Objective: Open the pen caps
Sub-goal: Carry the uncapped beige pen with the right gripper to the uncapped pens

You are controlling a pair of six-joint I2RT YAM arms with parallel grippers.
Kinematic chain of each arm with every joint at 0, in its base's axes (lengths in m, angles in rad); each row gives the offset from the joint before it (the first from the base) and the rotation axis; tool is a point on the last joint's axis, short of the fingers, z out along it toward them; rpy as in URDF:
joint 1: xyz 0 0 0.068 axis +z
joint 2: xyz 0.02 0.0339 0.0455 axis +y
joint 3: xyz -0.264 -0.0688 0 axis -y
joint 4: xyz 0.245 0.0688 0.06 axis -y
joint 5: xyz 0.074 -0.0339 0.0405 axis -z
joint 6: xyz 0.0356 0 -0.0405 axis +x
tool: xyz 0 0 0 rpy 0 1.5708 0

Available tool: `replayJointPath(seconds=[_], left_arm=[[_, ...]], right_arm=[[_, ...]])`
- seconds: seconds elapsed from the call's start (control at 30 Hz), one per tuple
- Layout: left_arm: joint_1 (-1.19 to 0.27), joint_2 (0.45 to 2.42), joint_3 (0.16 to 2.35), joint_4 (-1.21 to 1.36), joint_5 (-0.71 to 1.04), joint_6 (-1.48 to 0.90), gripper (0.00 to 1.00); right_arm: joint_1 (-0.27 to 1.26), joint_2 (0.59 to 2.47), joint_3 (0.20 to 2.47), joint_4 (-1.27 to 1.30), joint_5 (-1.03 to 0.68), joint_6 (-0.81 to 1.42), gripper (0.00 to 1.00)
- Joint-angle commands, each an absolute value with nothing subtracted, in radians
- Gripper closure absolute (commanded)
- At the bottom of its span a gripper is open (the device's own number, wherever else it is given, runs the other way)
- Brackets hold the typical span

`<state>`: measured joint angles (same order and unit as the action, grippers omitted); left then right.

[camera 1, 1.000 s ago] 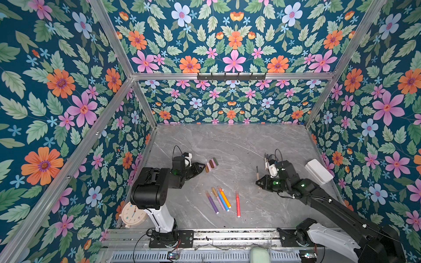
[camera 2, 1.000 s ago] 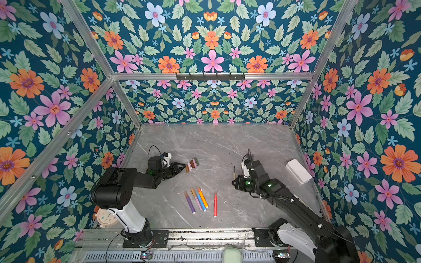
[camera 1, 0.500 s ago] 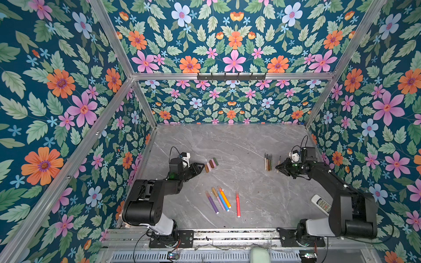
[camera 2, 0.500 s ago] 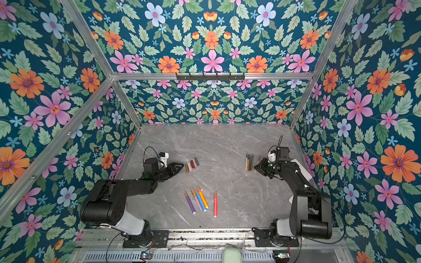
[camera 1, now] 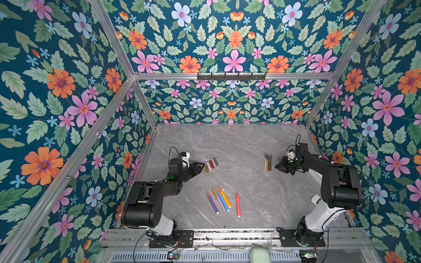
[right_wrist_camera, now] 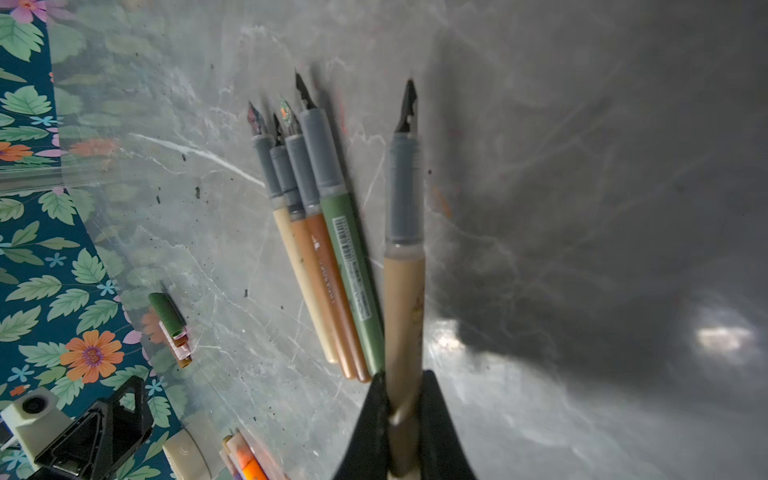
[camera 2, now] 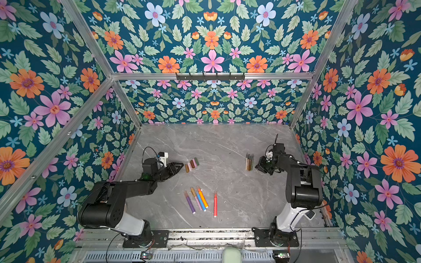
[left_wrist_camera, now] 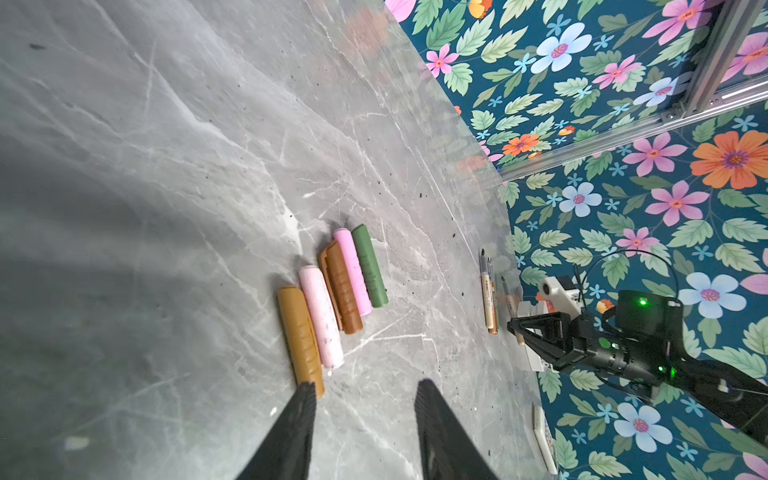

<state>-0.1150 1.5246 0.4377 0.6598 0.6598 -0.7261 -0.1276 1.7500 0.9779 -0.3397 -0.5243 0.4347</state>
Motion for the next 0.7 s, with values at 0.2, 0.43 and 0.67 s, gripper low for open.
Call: replayJointPath(seconds=[0.2,0.43,0.67], left_arm=[[-0.115,1.543,0.439,0.708,0.677,-0.728,0.56],[-0.114,1.563,0.445,0.708,0.679,-0.725,0.57],[-0.114,1.571,0.451,0.708,0.682,-0.723,0.57]], right_arm=[[-0.127,1.837,1.022,-0.329,-0.541,0.419,1.0],[-0.127,1.858,1.027,-0.332,-0.545,0.411,1.0],[-0.127,1.858,1.007,-0.313,-0.548,0.411,0.93]])
